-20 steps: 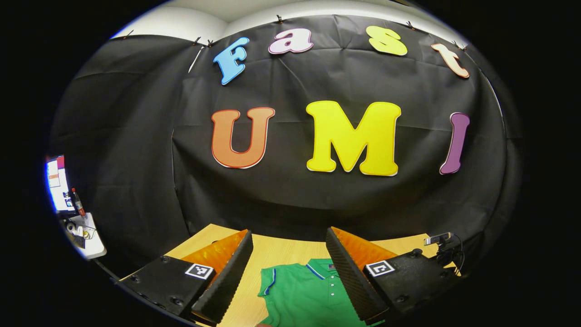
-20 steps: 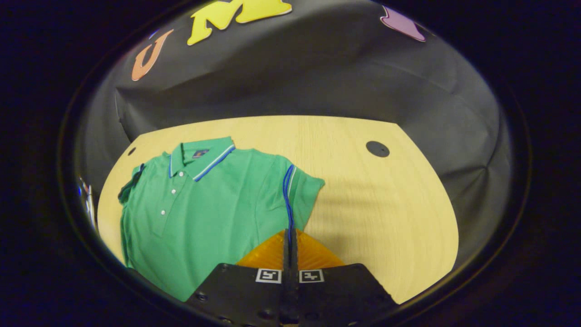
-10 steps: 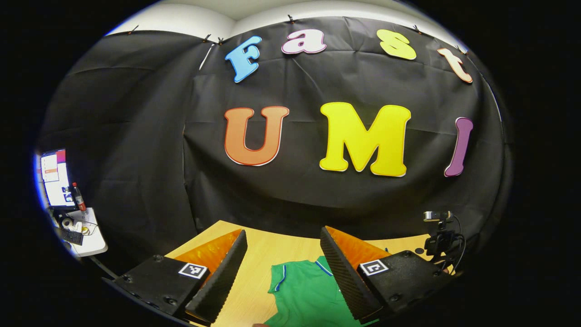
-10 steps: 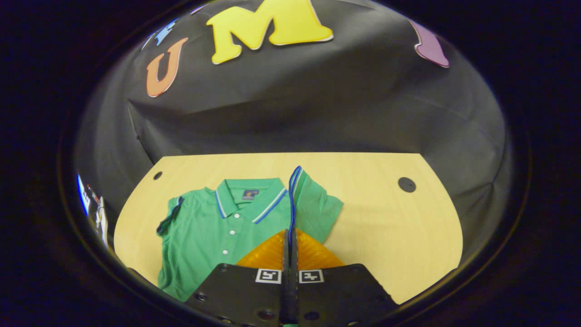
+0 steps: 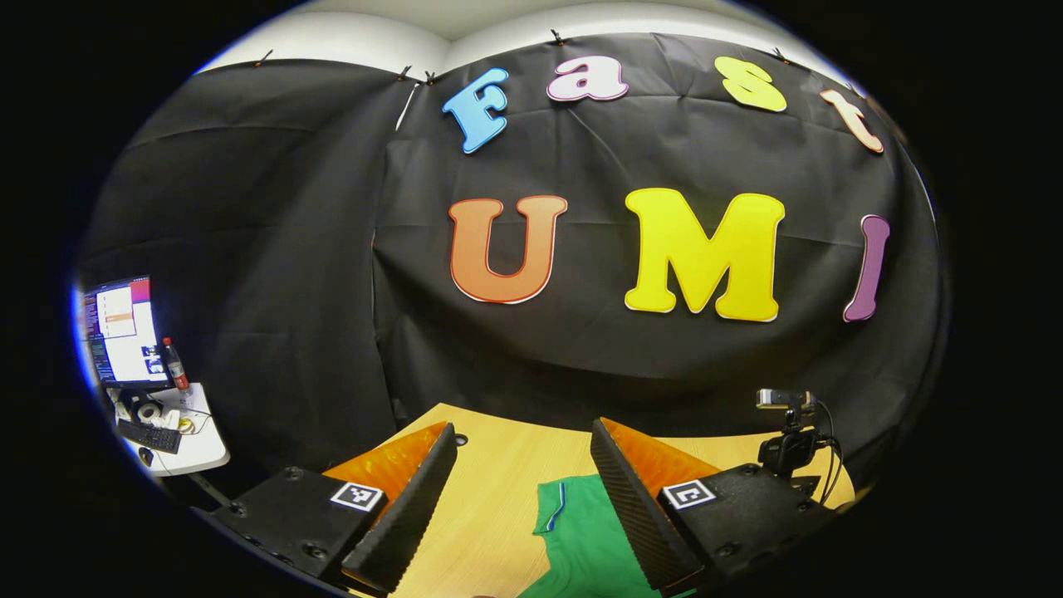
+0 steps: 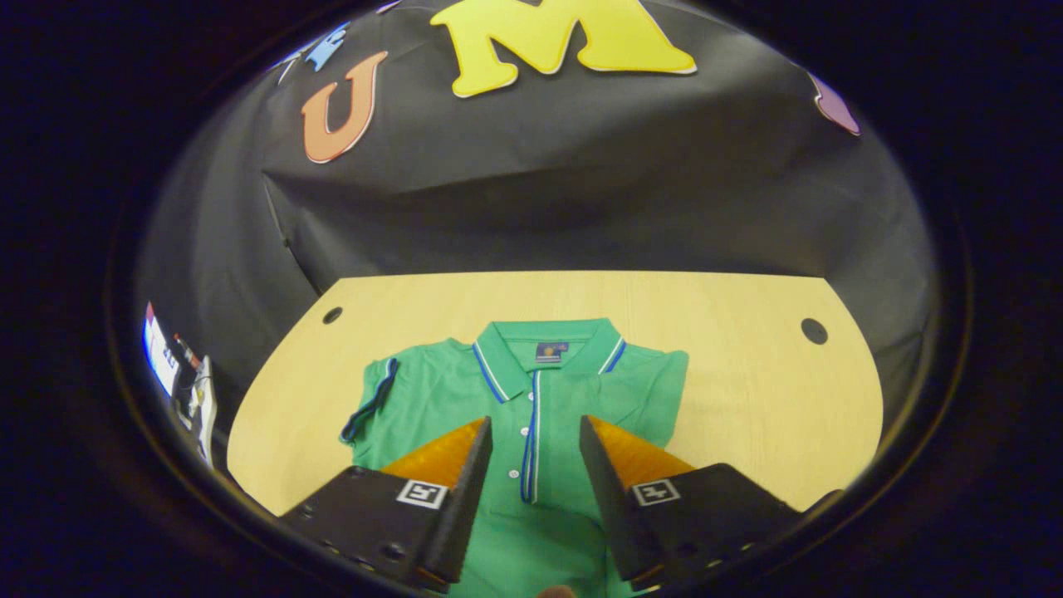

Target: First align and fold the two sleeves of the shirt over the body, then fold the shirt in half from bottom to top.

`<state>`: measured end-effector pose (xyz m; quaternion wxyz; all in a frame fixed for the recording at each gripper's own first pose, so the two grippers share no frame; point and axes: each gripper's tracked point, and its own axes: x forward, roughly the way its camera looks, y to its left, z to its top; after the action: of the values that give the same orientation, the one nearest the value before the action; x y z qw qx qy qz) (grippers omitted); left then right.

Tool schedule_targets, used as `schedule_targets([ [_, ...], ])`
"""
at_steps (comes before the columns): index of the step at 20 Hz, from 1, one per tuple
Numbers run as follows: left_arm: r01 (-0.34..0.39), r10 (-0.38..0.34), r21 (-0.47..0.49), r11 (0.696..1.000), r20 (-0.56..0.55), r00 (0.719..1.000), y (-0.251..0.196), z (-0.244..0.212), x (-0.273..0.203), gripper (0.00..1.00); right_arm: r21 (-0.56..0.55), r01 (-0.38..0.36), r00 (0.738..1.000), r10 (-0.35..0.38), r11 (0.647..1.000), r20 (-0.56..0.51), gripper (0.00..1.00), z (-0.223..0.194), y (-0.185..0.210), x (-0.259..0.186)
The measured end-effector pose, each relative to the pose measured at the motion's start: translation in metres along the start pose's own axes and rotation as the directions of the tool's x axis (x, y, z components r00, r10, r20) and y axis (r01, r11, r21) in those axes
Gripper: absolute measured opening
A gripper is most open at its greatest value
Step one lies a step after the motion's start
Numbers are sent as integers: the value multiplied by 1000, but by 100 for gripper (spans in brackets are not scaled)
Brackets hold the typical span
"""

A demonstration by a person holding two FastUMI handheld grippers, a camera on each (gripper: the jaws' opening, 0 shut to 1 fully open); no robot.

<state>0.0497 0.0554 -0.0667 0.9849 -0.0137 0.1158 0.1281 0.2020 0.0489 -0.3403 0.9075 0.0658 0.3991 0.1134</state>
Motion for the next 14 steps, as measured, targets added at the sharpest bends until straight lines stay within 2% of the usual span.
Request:
schedule_targets([
  [1, 13, -13, 3, 1000, -4, 1000, -1, -4, 4, 100, -13, 7, 1000, -6, 1000, 26, 65, 6, -1, -9],
  [2, 34, -34, 9, 999, -17, 999, -4, -12, 9, 100, -31, 20, 999, -18, 999, 51, 80, 12, -5, -20],
  [4, 114, -111, 23, 993, -77, 991, -18, -36, 20, 100, -65, 44, 994, -38, 997, 100, 96, 23, -10, -46],
  [5, 156, -152, 21, 988, -122, 981, -25, -52, 25, 100, -74, 53, 992, -44, 996, 120, 97, 25, -11, -63],
  [7, 194, -184, 31, 981, -198, 963, -28, -83, 34, 100, -91, 70, 986, -55, 993, 156, 96, 28, -15, -94],
  [10, 228, -211, 34, 973, -262, 942, -32, -117, 55, 100, -107, 108, 976, -85, 988, 200, 96, 30, -21, -135],
  [14, 268, -242, 13, 963, -389, 889, -40, -175, 88, 100, -114, 125, 973, -100, 986, 208, 96, 27, -23, -172],
])
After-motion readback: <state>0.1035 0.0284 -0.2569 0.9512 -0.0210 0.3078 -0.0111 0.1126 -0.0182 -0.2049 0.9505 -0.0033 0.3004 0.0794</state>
